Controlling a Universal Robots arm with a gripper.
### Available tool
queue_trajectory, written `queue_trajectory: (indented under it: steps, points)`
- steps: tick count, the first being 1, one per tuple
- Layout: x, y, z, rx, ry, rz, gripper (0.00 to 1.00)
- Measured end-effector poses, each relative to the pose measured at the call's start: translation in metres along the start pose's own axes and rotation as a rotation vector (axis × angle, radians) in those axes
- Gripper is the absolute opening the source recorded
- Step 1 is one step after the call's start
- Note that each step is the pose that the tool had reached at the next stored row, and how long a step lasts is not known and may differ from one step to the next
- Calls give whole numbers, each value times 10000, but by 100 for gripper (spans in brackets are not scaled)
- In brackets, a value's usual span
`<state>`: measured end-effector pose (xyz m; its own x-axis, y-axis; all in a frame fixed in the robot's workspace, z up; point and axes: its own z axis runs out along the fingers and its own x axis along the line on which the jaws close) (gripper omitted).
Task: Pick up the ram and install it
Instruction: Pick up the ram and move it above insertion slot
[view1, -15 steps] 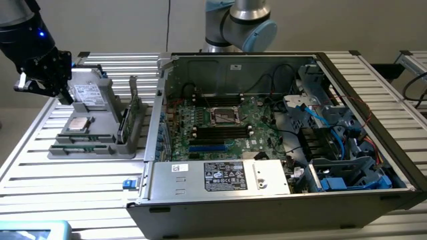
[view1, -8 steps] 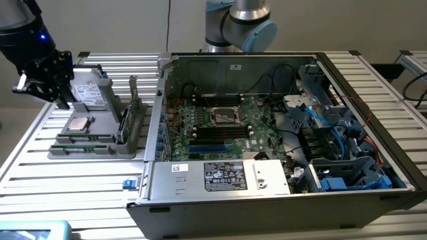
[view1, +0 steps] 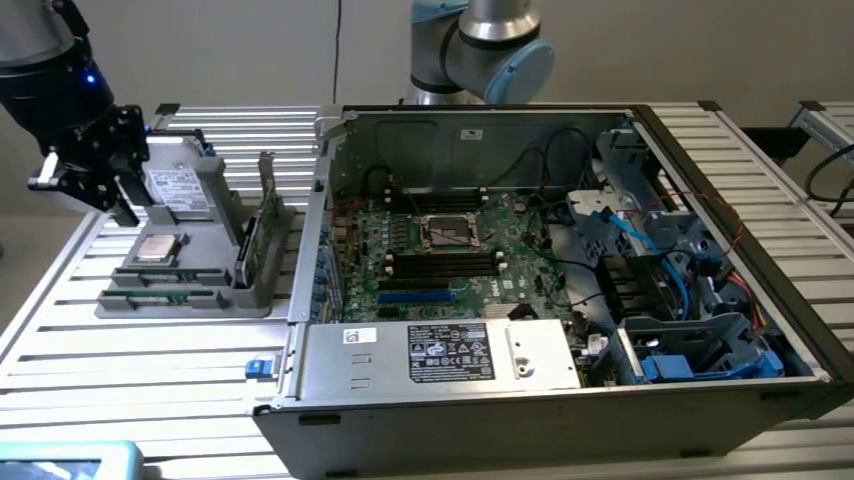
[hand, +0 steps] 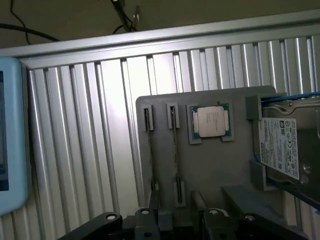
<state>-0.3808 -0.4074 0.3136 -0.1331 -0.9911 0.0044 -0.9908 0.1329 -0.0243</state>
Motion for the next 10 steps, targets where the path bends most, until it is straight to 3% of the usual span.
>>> queue_trajectory:
  steps: [1, 10]
  points:
    - [2, 0, 13, 1, 4, -26, 38]
    - [21, 0, 137, -4, 46, -289, 38]
